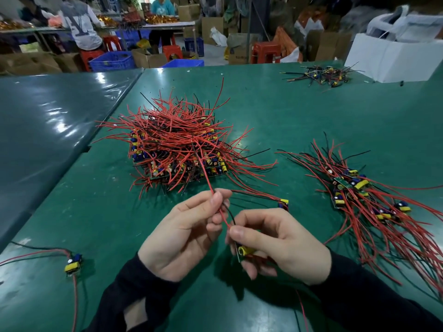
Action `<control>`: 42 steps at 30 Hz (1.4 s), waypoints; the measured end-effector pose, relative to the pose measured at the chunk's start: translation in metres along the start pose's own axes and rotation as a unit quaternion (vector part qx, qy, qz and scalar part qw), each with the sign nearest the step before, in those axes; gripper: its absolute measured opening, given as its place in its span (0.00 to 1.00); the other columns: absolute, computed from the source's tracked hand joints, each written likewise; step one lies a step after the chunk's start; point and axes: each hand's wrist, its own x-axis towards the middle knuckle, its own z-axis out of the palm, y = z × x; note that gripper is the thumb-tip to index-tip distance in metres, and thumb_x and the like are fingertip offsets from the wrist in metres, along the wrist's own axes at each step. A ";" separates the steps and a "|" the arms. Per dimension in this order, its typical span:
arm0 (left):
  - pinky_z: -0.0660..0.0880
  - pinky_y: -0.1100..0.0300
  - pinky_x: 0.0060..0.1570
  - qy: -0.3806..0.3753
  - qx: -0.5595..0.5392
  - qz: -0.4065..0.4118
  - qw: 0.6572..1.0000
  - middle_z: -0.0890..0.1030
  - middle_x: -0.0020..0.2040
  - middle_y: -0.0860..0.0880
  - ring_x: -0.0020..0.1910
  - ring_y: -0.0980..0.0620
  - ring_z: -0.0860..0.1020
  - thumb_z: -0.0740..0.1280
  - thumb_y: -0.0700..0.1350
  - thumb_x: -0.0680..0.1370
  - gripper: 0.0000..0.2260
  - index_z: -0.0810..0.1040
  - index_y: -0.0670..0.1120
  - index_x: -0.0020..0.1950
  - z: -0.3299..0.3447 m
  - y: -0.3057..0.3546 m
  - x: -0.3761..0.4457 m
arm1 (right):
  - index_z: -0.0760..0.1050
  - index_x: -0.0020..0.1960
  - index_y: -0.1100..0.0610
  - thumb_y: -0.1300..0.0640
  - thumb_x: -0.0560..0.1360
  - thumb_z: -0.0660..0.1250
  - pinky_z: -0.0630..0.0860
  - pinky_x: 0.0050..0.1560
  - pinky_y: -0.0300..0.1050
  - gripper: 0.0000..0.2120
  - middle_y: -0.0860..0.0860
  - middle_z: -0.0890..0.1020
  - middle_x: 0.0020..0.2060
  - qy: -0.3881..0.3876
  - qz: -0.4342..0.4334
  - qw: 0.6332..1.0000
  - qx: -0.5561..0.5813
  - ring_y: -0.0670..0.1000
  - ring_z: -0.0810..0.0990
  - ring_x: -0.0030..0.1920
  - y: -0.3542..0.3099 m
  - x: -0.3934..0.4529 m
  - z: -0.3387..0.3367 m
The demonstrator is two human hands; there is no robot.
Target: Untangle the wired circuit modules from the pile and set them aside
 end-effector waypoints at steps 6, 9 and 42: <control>0.71 0.71 0.25 0.063 0.094 0.089 0.990 0.81 0.31 0.47 0.24 0.59 0.74 0.71 0.41 0.61 0.05 0.85 0.44 0.34 0.004 0.001 -0.001 | 0.82 0.42 0.53 0.54 0.74 0.65 0.65 0.23 0.33 0.07 0.58 0.74 0.32 -0.008 -0.023 0.999 -0.039 0.48 0.74 0.25 0.004 0.000 -0.003; 0.72 0.68 0.26 0.095 0.178 0.191 0.961 0.81 0.30 0.45 0.24 0.57 0.74 0.72 0.41 0.61 0.04 0.84 0.42 0.34 0.008 -0.005 -0.001 | 0.80 0.40 0.54 0.56 0.75 0.64 0.69 0.28 0.37 0.08 0.50 0.74 0.33 0.040 -0.078 0.986 -0.141 0.46 0.74 0.26 0.007 0.000 0.000; 0.72 0.66 0.25 0.122 0.278 0.204 0.931 0.79 0.27 0.46 0.24 0.56 0.73 0.70 0.29 0.70 0.08 0.83 0.41 0.36 0.011 -0.025 0.004 | 0.78 0.37 0.57 0.60 0.74 0.66 0.69 0.34 0.41 0.07 0.48 0.73 0.31 0.153 -0.194 0.863 -0.441 0.46 0.72 0.32 0.020 0.003 -0.004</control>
